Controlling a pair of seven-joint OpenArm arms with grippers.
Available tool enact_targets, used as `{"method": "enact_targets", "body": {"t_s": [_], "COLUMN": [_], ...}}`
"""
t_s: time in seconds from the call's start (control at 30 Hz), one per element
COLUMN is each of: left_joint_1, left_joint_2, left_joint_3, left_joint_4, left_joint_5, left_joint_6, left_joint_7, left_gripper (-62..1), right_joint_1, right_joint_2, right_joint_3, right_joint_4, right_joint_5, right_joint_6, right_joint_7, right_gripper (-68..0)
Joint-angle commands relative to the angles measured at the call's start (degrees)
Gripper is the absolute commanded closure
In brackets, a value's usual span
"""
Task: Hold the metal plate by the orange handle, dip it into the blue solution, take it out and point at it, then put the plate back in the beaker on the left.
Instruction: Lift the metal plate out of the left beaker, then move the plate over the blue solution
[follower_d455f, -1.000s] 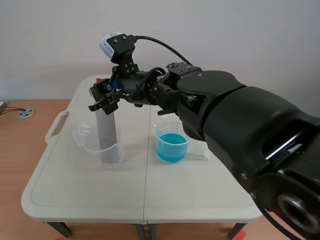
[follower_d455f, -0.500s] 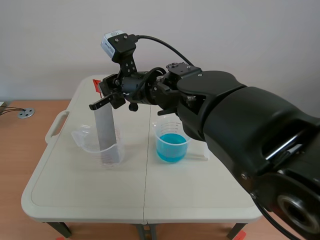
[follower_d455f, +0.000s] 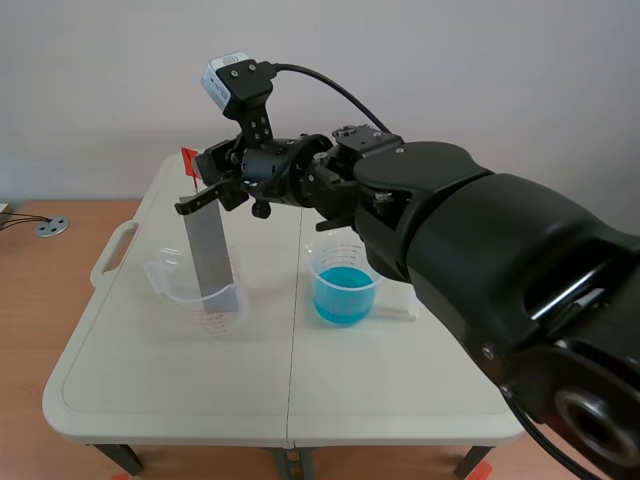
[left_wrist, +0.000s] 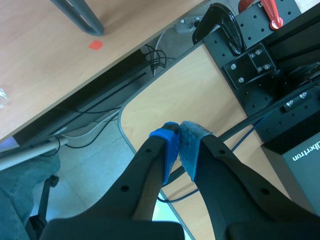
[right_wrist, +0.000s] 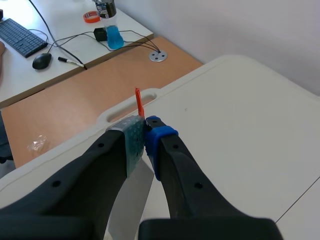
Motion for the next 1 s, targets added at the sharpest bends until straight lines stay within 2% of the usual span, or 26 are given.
{"method": "enact_targets", "body": {"t_s": [0.0,0.23,0.5,0.97], "left_joint_1": [0.2,0.2,0.2,0.2], "left_joint_2": [0.3,0.3,0.3,0.3], "left_joint_3": [-0.3,-0.3,-0.3,-0.3], "left_joint_4": [0.8,0.8,0.8,0.8], "left_joint_5": [0.1,0.1,0.1,0.1], "left_joint_6": [0.1,0.1,0.1,0.0], "left_joint_7": [-0.6,-0.6,-0.6,-0.6], "left_gripper": [-1.2,-1.2,-1.2,-1.2], "right_joint_1": [1.3,-0.6,-3.4,-7.0], "right_joint_2": [-2.0,-0.9,3.3,9.4], "right_joint_3": [0.5,0.6,0.6,0.8], "right_joint_4": [1.1,1.4,4.3,17.7], "right_joint_5": [0.4,0.2,0.2,0.2], "right_joint_6": [1.4,9.9,16.6,17.0], "right_joint_7": [1.0,4.0,12.2,12.7], "right_gripper": [-1.2,-1.2,-1.3,-1.3]}}
